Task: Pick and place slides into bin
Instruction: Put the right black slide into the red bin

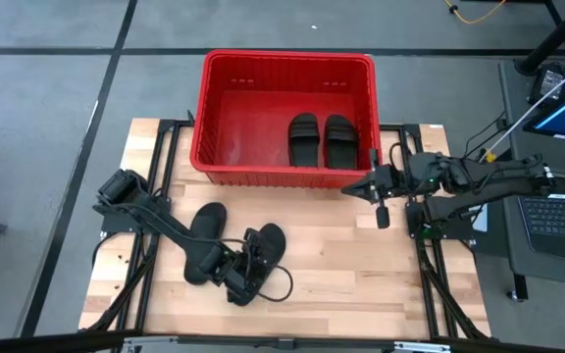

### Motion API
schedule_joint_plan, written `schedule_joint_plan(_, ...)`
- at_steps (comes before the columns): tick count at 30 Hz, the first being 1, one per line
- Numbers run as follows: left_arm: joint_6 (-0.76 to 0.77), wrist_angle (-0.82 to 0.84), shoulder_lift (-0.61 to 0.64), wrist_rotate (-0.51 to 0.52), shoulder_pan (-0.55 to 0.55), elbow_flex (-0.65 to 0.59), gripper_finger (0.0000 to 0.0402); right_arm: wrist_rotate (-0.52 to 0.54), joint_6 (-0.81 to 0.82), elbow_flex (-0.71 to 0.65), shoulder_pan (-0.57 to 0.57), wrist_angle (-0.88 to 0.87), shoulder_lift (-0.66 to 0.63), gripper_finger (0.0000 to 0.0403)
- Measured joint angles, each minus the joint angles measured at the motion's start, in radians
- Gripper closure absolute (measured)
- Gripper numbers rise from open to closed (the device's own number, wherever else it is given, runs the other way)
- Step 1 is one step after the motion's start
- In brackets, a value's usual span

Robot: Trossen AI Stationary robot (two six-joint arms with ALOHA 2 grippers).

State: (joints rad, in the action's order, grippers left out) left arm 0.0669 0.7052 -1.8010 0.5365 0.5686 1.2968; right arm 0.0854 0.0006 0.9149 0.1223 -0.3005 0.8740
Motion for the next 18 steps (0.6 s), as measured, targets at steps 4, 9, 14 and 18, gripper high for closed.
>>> schedule_joint_plan(4, 0.014, -0.010, -0.022, -0.012, 0.008, 0.000, 0.0243, 0.000, 0.000, -0.020, 0.000, 0.002, -0.031, 0.0400)
schedule_joint_plan(9, 0.018, -0.014, -0.054, 0.000, 0.020, 0.000, 0.0241, 0.001, -0.005, -0.021, 0.000, 0.002, -0.041, 0.0400)
schedule_joint_plan(14, 0.065, -0.003, -0.093, 0.016, 0.021, 0.000, 0.0243, 0.001, -0.006, -0.021, 0.000, 0.002, -0.042, 0.0400)
schedule_joint_plan(18, 0.095, 0.002, -0.098, 0.116, 0.019, 0.000, 0.0250, 0.001, -0.004, -0.021, 0.000, 0.002, -0.042, 0.0400)
